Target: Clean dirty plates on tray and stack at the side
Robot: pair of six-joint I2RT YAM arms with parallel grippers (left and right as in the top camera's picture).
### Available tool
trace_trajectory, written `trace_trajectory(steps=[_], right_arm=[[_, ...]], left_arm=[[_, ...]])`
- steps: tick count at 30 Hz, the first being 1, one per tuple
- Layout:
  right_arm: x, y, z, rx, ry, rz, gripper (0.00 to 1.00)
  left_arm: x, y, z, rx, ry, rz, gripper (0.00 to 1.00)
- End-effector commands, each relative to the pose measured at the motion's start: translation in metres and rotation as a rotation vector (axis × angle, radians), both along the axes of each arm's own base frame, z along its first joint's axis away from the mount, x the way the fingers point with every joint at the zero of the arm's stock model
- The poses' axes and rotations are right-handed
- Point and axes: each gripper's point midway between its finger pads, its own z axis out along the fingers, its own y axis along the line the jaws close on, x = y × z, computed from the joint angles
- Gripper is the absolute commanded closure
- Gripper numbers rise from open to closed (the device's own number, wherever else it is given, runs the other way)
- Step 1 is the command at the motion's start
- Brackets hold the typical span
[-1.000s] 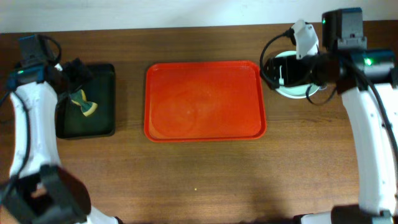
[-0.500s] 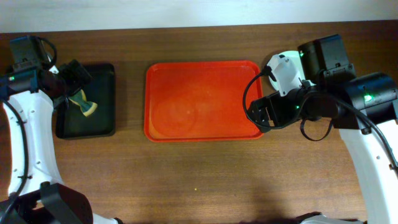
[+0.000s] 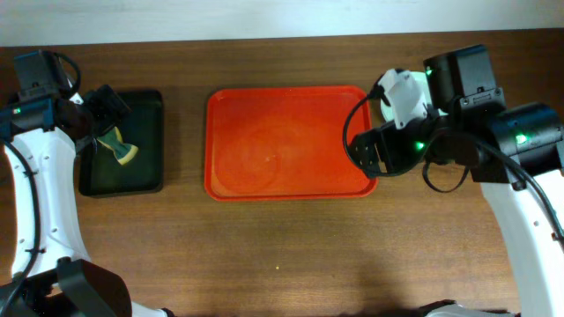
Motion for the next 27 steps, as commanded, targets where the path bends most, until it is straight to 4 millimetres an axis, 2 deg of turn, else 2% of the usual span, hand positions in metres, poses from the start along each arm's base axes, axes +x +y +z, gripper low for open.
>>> trace_trajectory(steps=[1, 4, 6, 7, 10, 12, 15, 19, 27], right_arm=[[-0.017, -0.003, 0.032, 0.029, -0.122, 0.009, 0.01], [-0.037, -0.007, 0.041, 0.053, -0.191, 0.015, 0.01], [-0.045, -0.013, 0.027, 0.056, -0.256, 0.004, 0.01], [-0.046, -0.014, 0.016, 0.061, -0.288, 0.0, 0.01], [-0.043, -0.017, -0.032, 0.076, -0.406, -0.018, 0.01], [-0.042, -0.023, -0.073, 0.103, -0.506, -0.04, 0.01], [-0.044, -0.031, -0.106, 0.134, -0.657, -0.068, 0.01], [-0.052, -0.037, -0.124, 0.162, -0.807, -0.086, 0.01], [-0.06, -0.066, -0.131, 0.169, -0.973, -0.208, 0.02]], left_arm=[[0.0, -0.002, -0.007, -0.013, 0.015, -0.006, 0.01], [0.0, -0.002, -0.007, -0.013, 0.015, -0.005, 0.0], [0.0, -0.002, -0.007, -0.013, 0.015, -0.005, 0.0], [0.0, -0.002, -0.007, -0.013, 0.015, -0.006, 0.01], [0.0, -0.002, -0.007, -0.013, 0.015, -0.005, 0.0], [0.0, -0.002, -0.007, -0.013, 0.015, -0.005, 0.01], [0.0, -0.002, -0.007, -0.013, 0.015, -0.006, 0.01], [0.0, -0.002, -0.007, -0.013, 0.015, -0.006, 0.01], [0.0, -0.002, -0.007, -0.013, 0.015, -0.006, 0.01]])
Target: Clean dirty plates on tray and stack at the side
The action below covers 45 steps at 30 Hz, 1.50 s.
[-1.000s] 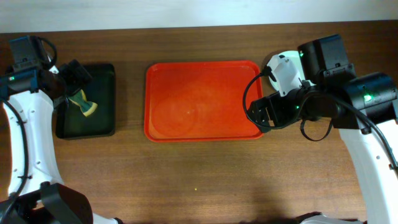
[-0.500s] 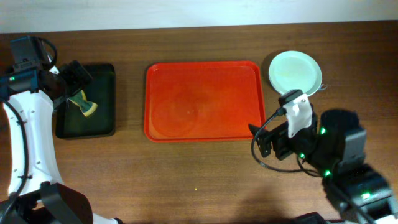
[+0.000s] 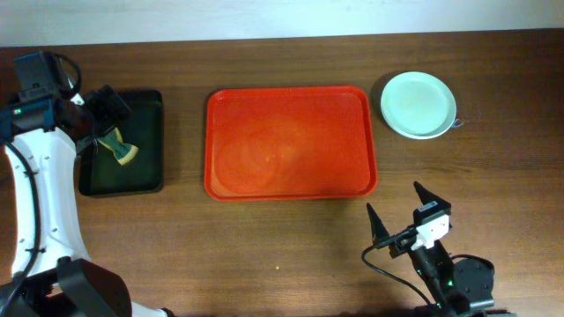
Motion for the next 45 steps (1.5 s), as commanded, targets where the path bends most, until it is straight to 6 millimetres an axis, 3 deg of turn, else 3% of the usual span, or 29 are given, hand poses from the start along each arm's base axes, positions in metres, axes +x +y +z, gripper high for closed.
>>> trace_trajectory(steps=[1, 8, 11, 14, 16, 45], right_arm=[[0.002, -0.01, -0.001, 0.029, -0.029, -0.047, 0.01], [0.01, -0.018, -0.008, 0.049, -0.082, -0.08, 0.01], [0.013, -0.028, -0.016, 0.047, -0.052, -0.141, 0.01], [0.016, -0.05, -0.039, 0.103, 0.055, -0.278, 0.01], [0.016, -0.055, -0.04, 0.104, 0.057, -0.307, 0.01], [0.016, -0.054, -0.04, 0.105, 0.057, -0.302, 0.01]], left_arm=[[0.0, 0.0, -0.005, -0.005, 0.011, -0.002, 0.0], [0.0, 0.0, -0.005, -0.005, 0.011, -0.002, 0.01], [0.0, 0.0, -0.005, -0.005, 0.011, -0.002, 0.01], [0.0, 0.0, -0.005, -0.005, 0.011, -0.002, 0.01], [0.0, 0.0, -0.005, -0.005, 0.011, -0.002, 0.01], [0.0, 0.0, -0.005, -0.005, 0.011, -0.002, 0.01]])
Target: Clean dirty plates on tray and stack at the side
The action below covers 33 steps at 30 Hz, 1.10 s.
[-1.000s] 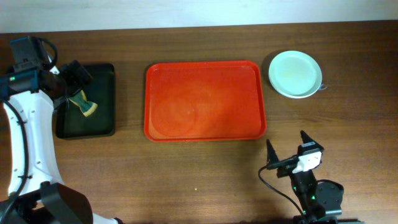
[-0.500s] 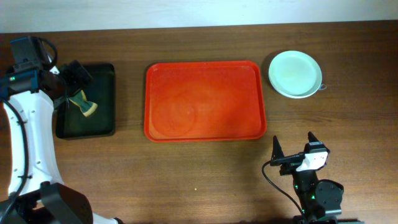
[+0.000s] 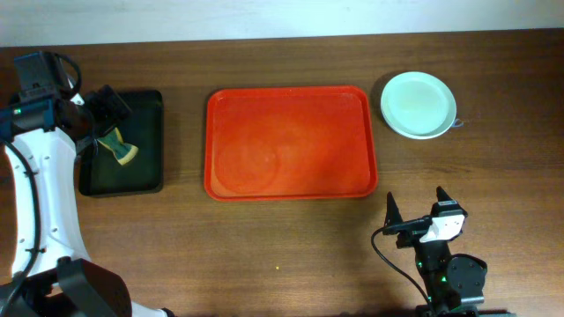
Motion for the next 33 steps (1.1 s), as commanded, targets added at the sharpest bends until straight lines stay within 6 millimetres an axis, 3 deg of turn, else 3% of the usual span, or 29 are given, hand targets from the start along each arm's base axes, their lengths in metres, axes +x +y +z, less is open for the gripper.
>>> trace_trajectory(steps=[1, 7, 11, 13, 14, 17, 19, 26, 33], right_arm=[[0.0, -0.004, -0.003, 0.008, 0.004, -0.019, 0.01], [0.0, -0.004, -0.003, 0.008, 0.004, -0.019, 0.01], [0.0, -0.004, -0.003, 0.008, 0.004, -0.019, 0.01], [0.0, -0.004, -0.003, 0.008, 0.004, -0.019, 0.01], [0.0, -0.004, -0.003, 0.008, 0.004, -0.019, 0.01], [0.0, -0.004, -0.003, 0.008, 0.004, -0.019, 0.01], [0.0, -0.004, -0.003, 0.008, 0.004, -0.019, 0.01], [0.0, -0.004, -0.003, 0.008, 0.004, -0.019, 0.01], [0.0, -0.004, -0.003, 0.008, 0.003, -0.019, 0.02]], left_arm=[[0.0, 0.0, -0.005, -0.005, 0.011, -0.002, 0.0], [-0.002, 0.001, -0.002, 0.011, 0.014, 0.004, 0.01], [-0.011, -0.03, 0.045, 0.153, -0.078, -0.191, 0.01], [-0.031, -0.049, 0.064, 0.211, -0.136, -0.27, 0.01], [-0.04, -0.052, 0.064, 0.22, -0.139, -0.272, 0.0], [-0.07, -0.063, 0.048, 0.243, -0.234, -0.282, 0.01], [-0.089, -0.076, 0.034, 0.24, -0.393, -0.309, 0.01], [-0.139, -0.105, 0.018, 0.314, -0.81, -0.365, 0.0], [-0.137, -0.105, -0.026, 0.334, -0.863, -0.357, 0.01]])
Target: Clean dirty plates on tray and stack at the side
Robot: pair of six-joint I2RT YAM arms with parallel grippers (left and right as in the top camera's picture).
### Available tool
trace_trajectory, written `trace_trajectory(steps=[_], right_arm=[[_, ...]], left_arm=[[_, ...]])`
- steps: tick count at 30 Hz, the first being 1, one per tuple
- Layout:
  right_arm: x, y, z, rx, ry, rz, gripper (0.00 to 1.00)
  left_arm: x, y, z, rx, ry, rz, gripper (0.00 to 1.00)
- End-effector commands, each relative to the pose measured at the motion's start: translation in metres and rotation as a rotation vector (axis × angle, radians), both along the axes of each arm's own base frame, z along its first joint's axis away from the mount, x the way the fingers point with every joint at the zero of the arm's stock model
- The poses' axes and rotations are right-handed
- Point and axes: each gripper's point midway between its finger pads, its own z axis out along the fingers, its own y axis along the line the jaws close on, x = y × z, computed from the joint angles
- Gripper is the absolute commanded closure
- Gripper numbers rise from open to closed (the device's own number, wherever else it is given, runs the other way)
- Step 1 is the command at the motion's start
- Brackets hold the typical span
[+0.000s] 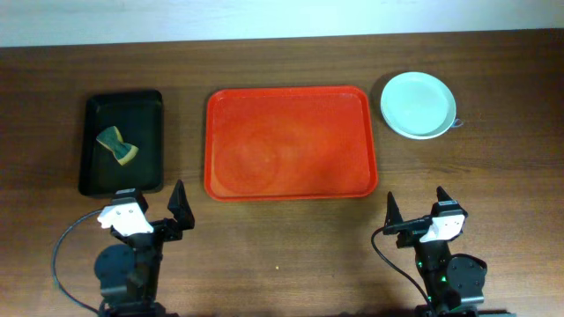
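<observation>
The red tray (291,143) lies bare in the middle of the table. To its right, pale green plates (418,104) sit stacked on the wood. A green and yellow sponge (117,146) lies in the black tray (122,180) at the left. My left gripper (152,200) stands open near the front edge, below the black tray, with nothing between its fingers. Open as well, my right gripper (415,203) is at the front right, below the red tray's corner, and holds nothing.
A small metal ring or clip shows at the plates' right rim (456,121). Both arm bases sit at the table's front edge. Bare brown wood lies between the trays and the grippers.
My left arm has left the black tray, let go of the sponge, and now sits folded at the front left with its gripper open. The right arm has not moved.
At first my right gripper was over the plates beside the red tray while the left was at the sponge in the black tray. Then the right arm was folded back at the front, plates uncovered. Now the left arm is back too, the sponge left in the tray.
</observation>
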Motion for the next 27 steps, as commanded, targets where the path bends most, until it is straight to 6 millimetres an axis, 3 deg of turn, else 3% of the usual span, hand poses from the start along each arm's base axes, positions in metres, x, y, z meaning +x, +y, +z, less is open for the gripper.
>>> trace_trajectory(steps=[1, 4, 6, 11, 17, 19, 21, 27], right_arm=[[0.0, -0.003, -0.003, 0.008, 0.004, -0.014, 0.02], [0.0, -0.003, -0.003, 0.008, 0.004, -0.014, 0.01], [0.0, -0.003, -0.003, 0.008, 0.004, -0.014, 0.01], [0.0, -0.003, -0.003, 0.008, 0.004, -0.014, 0.01], [0.0, -0.003, -0.003, 0.008, 0.004, -0.014, 0.01], [0.0, -0.003, -0.003, 0.008, 0.004, -0.014, 0.02], [0.0, -0.003, -0.003, 0.008, 0.004, -0.014, 0.01], [0.0, -0.003, -0.003, 0.008, 0.004, -0.014, 0.01]], left_arm=[[-0.004, -0.002, -0.025, 0.016, -0.016, -0.011, 0.01], [-0.01, -0.003, -0.04, 0.019, -0.041, -0.01, 0.01], [-0.011, 0.0, -0.039, 0.027, -0.105, 0.005, 0.0], [-0.019, 0.014, -0.019, 0.054, -0.192, 0.094, 0.01], [-0.017, -0.003, -0.018, 0.18, -0.193, 0.001, 0.0], [-0.017, -0.011, -0.027, 0.243, -0.162, -0.044, 0.01], [-0.018, -0.011, -0.041, 0.258, -0.102, -0.052, 0.01], [-0.018, -0.007, -0.042, 0.261, -0.097, -0.033, 0.01]])
